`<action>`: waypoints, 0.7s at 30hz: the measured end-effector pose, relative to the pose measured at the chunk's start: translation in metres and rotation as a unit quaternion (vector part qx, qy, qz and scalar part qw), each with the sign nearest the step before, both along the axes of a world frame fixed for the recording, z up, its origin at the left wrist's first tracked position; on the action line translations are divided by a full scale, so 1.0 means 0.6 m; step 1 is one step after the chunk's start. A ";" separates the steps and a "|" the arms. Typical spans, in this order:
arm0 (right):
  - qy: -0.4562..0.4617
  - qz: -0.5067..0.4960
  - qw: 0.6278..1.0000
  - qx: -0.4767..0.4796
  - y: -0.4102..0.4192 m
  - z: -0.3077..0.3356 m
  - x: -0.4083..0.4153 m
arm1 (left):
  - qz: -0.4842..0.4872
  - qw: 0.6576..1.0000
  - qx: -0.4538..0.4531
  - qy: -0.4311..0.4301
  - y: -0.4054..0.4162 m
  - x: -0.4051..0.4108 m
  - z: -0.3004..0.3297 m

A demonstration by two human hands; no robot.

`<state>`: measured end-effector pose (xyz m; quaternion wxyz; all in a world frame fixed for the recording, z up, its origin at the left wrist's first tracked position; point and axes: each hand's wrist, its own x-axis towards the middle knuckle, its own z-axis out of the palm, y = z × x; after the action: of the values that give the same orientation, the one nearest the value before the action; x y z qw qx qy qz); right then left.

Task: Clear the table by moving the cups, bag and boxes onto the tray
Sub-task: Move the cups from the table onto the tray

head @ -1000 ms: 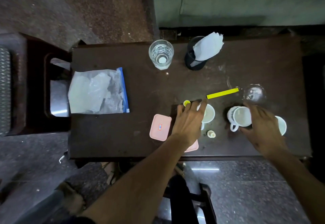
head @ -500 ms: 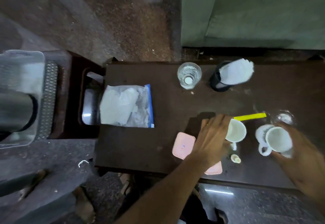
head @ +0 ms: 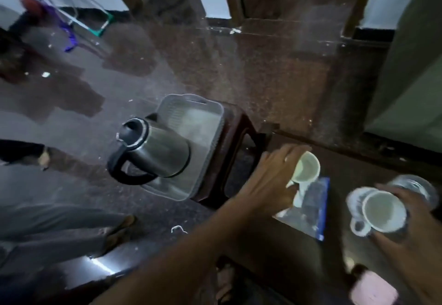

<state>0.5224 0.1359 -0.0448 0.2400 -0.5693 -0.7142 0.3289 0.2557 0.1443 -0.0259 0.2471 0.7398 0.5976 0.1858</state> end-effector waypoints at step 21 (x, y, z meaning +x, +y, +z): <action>-0.029 0.130 0.989 0.058 0.234 -0.053 -0.684 | -0.051 0.966 0.024 0.252 0.242 -0.688 0.050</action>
<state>0.1119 0.2761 -0.0766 0.2067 -0.4661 -0.8066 0.2989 -0.1571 0.2897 0.0040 0.0802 0.7978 0.5976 -0.0051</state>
